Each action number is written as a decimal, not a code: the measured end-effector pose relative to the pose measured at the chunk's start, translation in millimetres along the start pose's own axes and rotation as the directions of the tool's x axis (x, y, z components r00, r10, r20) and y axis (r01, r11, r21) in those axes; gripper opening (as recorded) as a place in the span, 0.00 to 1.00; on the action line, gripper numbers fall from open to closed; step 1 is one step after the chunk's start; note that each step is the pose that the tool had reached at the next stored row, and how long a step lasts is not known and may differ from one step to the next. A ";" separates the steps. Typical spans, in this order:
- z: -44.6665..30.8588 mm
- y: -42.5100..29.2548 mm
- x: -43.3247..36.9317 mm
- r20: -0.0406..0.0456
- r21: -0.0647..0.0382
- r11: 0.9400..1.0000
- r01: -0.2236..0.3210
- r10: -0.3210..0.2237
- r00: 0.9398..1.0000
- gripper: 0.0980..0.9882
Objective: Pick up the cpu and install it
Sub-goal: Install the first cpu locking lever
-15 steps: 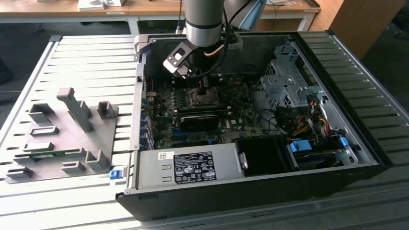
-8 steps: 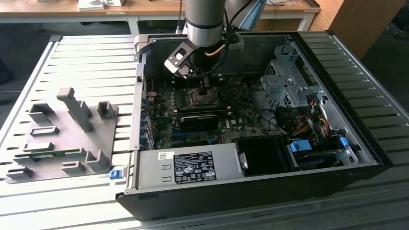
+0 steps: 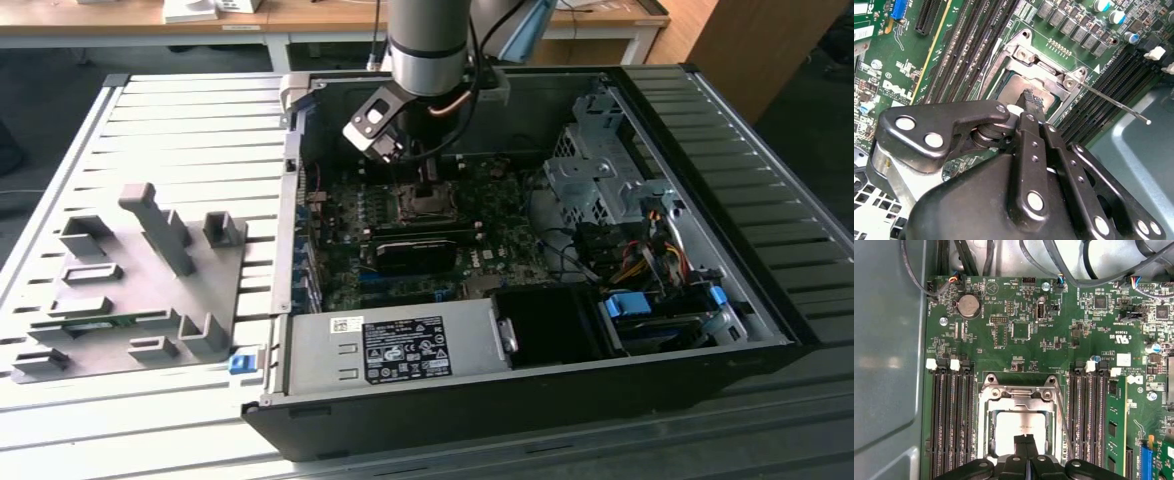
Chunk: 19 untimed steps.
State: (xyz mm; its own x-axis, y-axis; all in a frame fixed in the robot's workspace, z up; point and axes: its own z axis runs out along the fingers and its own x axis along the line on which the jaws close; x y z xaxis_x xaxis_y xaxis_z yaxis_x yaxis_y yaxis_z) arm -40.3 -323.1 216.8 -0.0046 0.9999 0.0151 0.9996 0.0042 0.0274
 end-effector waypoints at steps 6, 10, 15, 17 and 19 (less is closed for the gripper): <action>-8.2 0.2 0.1 0.000 0.000 1.000 0.000 0.000 1.000 0.01; -12.7 0.4 0.2 0.000 0.000 1.000 0.000 0.000 1.000 0.01; -16.8 0.5 0.3 0.000 0.000 1.000 0.000 0.000 1.000 0.01; -18.4 0.5 0.3 0.001 0.000 1.000 0.000 0.000 1.000 0.01; -19.7 0.6 0.3 0.001 0.000 1.000 0.000 0.000 1.000 0.01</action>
State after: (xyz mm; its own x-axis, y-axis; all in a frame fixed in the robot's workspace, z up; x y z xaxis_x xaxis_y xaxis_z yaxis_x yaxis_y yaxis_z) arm -40.3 -323.1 236.5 -0.0046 0.9999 0.0146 0.9996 0.0042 0.0274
